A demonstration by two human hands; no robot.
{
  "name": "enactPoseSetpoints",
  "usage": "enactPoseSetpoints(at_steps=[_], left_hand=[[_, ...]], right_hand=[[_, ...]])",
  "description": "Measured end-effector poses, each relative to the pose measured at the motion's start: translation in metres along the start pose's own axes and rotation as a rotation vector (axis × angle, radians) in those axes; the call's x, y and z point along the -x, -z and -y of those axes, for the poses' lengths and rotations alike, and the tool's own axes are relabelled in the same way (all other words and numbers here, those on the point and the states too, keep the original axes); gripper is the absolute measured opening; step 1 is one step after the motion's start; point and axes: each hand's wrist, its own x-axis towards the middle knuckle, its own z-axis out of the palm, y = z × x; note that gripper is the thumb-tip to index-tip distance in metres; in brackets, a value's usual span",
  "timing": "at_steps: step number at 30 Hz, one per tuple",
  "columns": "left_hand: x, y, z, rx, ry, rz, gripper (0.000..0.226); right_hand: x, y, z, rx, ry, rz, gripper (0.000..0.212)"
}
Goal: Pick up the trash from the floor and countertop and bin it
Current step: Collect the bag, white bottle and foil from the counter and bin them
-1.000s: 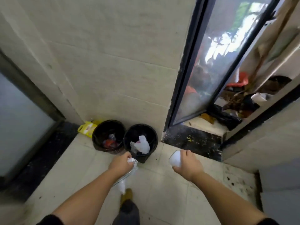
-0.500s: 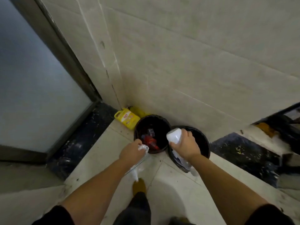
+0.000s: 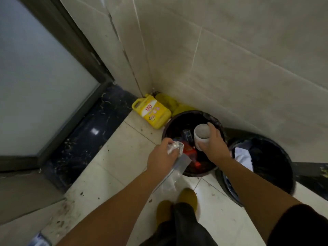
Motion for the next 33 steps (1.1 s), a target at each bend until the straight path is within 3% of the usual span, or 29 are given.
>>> enactPoseSetpoints(at_steps=[6, 10, 17, 20, 22, 28, 33], left_hand=[[-0.056, -0.052, 0.043, -0.036, 0.004, -0.02, 0.033], [-0.057, -0.067, 0.038, -0.097, 0.003, 0.032, 0.034], [-0.041, -0.06, -0.038, -0.2, -0.03, 0.086, 0.032], [-0.032, -0.082, -0.082, -0.212, -0.129, 0.138, 0.032], [-0.029, -0.111, -0.111, -0.228, -0.217, 0.172, 0.034], [-0.049, -0.246, -0.135, -0.27, -0.453, 0.224, 0.041], [-0.096, -0.343, -0.088, -0.535, -0.469, 0.29, 0.047]], right_hand=[[-0.058, -0.083, -0.064, 0.131, -0.028, 0.039, 0.073], [-0.056, -0.084, -0.084, 0.19, -0.14, 0.13, 0.072], [0.003, -0.011, -0.097, 0.052, -0.238, 0.086, 0.055], [0.043, 0.003, -0.133, 0.095, -0.31, 0.229, 0.04], [0.071, 0.003, -0.157, 0.16, -0.35, 0.332, 0.045], [0.108, -0.038, -0.236, 0.28, -0.192, 0.303, 0.051], [0.11, -0.08, -0.278, 0.275, -0.008, 0.075, 0.043]])
